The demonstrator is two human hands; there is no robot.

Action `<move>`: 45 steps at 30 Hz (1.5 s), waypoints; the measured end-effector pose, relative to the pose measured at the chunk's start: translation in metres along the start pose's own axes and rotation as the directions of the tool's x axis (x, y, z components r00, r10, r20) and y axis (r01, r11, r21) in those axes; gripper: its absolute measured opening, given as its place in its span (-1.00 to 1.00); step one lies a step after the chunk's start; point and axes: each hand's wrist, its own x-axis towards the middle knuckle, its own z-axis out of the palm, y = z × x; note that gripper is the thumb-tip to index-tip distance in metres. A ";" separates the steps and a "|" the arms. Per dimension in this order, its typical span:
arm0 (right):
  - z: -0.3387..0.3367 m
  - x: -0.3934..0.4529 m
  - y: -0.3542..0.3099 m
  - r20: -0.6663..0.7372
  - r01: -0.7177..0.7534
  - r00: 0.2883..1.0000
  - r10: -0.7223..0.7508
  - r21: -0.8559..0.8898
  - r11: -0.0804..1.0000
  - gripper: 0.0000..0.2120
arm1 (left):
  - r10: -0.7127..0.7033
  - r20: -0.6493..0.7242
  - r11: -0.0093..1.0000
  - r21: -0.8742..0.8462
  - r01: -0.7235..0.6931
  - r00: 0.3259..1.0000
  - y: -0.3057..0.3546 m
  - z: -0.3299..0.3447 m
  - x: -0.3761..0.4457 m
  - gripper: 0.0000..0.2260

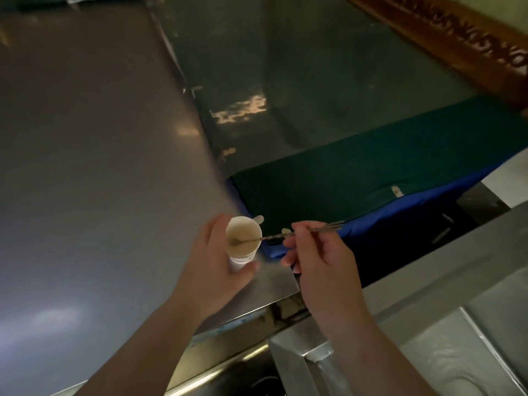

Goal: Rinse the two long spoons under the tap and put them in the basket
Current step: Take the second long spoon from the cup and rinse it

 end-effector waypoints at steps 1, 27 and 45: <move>0.001 0.000 -0.001 -0.017 0.013 1.000 -0.014 -0.023 1.000 -0.85 | -0.029 -0.004 0.999 -0.036 0.029 1.000 -0.004 0.004 0.001 -0.38; -0.081 -0.042 -0.004 -0.344 0.036 0.854 0.389 0.786 0.617 -0.78 | -0.078 -0.104 0.993 0.085 0.087 0.991 0.025 0.000 0.001 -0.07; -0.300 -0.213 0.062 -0.688 0.478 0.333 0.645 0.712 0.514 -0.65 | 0.621 0.265 0.784 -0.217 -0.582 0.738 0.263 0.201 -0.054 -0.76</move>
